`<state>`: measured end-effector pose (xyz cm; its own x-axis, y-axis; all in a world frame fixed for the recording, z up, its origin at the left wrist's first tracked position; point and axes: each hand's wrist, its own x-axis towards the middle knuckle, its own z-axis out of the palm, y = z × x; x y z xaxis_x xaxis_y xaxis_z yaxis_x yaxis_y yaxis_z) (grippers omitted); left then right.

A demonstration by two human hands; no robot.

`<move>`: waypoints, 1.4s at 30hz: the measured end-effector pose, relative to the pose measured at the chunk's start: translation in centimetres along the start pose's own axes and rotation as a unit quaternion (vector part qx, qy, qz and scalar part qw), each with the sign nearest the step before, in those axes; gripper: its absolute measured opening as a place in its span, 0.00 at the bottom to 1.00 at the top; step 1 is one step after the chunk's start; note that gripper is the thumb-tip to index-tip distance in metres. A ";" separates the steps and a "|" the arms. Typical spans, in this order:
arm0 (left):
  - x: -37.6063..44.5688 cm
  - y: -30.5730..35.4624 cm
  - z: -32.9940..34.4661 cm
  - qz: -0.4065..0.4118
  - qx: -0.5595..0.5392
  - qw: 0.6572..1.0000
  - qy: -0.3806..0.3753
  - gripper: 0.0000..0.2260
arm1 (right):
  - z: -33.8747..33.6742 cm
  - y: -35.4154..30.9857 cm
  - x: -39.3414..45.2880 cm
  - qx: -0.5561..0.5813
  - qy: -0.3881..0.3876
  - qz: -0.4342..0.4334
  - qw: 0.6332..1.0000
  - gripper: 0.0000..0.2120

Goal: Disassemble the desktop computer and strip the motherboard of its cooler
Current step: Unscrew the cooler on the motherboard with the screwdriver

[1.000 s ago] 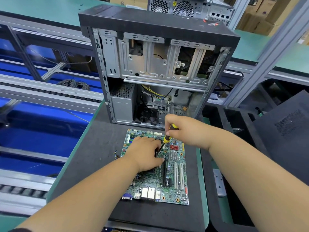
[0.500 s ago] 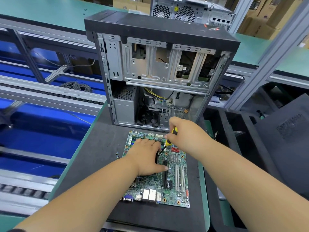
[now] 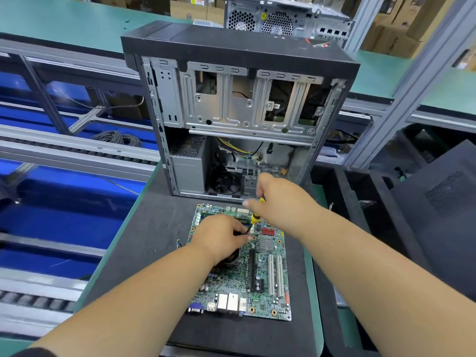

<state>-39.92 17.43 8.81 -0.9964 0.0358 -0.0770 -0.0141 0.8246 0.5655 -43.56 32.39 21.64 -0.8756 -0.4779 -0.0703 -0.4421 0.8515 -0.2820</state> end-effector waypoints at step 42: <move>0.1 0.0 -0.3 0.108 0.160 0.980 -0.050 0.13 | 0.7 -0.3 0.3 -0.032 0.029 0.030 0.999 0.13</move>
<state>-40.05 17.27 9.04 -0.9597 0.2712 -0.0738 0.2392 0.9259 0.2923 -43.50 31.85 21.00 -0.9103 -0.4130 -0.0289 -0.3977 0.8916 -0.2164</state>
